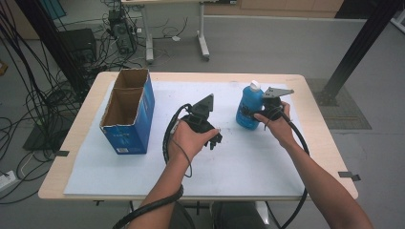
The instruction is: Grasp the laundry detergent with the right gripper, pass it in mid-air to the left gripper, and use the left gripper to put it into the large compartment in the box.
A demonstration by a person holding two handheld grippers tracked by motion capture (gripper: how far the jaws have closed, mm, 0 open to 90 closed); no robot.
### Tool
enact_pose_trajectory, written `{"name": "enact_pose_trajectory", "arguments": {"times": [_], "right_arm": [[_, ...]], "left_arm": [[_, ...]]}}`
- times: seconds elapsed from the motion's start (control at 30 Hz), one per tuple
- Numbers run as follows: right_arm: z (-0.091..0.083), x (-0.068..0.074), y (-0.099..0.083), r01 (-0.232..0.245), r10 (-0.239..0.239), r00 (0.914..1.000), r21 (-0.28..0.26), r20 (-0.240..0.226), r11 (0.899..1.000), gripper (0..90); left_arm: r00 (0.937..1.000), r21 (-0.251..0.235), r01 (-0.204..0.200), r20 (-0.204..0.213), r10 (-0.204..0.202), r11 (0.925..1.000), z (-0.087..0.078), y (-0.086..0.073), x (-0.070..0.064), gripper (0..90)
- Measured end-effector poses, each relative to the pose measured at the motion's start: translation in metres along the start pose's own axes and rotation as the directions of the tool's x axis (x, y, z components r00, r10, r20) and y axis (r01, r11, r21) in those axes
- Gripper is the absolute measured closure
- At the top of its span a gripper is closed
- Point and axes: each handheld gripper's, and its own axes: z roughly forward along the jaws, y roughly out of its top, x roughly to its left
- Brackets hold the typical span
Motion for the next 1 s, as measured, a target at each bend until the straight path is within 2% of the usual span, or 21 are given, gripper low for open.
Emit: {"name": "enact_pose_trajectory", "arguments": {"times": [0.13,0.4,1.0], "right_arm": [[0.0,-0.0001,-0.0007,0.006,-0.006,1.0,-0.003,0.006,1.0,39.8],[-0.0003,-0.0016,-0.0017,-0.01,0.01,0.9999,-0.007,-0.01,1.0,41.7],[-0.0003,-0.0023,-0.0027,-0.009,0.009,0.9999,-0.015,-0.015,1.0,42.3]], "left_arm": [[1.0,-0.001,0.003,0.0,-0.003,1.0,0.0007,-0.0003,0.0004,6.1],[1.0,-0.003,0.005,-0.003,-0.005,1.0,0.0001,-0.0007,0.001,6.1],[1.0,-0.005,0.004,-0.002,-0.004,1.0,-0.0015,-0.0015,0.0015,6.1]]}}
